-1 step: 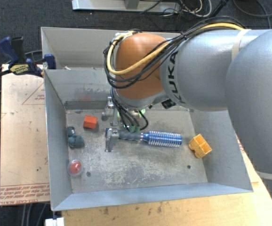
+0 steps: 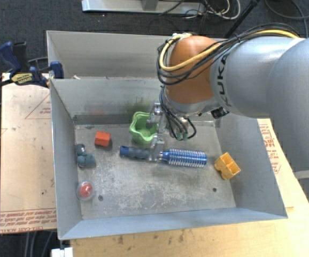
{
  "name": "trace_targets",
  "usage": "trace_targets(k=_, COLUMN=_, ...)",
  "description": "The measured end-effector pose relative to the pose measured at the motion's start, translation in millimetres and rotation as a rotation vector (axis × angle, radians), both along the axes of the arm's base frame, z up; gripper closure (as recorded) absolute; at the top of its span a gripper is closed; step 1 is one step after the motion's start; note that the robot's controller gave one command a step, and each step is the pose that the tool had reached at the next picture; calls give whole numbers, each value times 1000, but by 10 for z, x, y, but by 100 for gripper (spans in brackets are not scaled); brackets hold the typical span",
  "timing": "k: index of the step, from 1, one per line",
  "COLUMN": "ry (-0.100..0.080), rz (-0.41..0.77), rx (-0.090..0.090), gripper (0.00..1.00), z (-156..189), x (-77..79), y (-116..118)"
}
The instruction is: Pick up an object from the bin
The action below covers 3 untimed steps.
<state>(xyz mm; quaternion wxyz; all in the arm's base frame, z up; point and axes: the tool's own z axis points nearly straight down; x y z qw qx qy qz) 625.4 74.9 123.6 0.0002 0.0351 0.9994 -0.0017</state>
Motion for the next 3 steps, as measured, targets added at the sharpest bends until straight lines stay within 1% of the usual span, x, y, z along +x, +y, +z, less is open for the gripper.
trace_targets(k=1, ry=-10, rz=-124, rx=6, gripper=0, z=-480, x=-7, y=156)
trace_targets(k=2, ry=-20, rz=-125, rx=10, gripper=100, z=-426, x=23, y=168)
trace_targets(k=3, ry=-8, rz=-125, rx=7, gripper=100, z=920, x=-93, y=234)
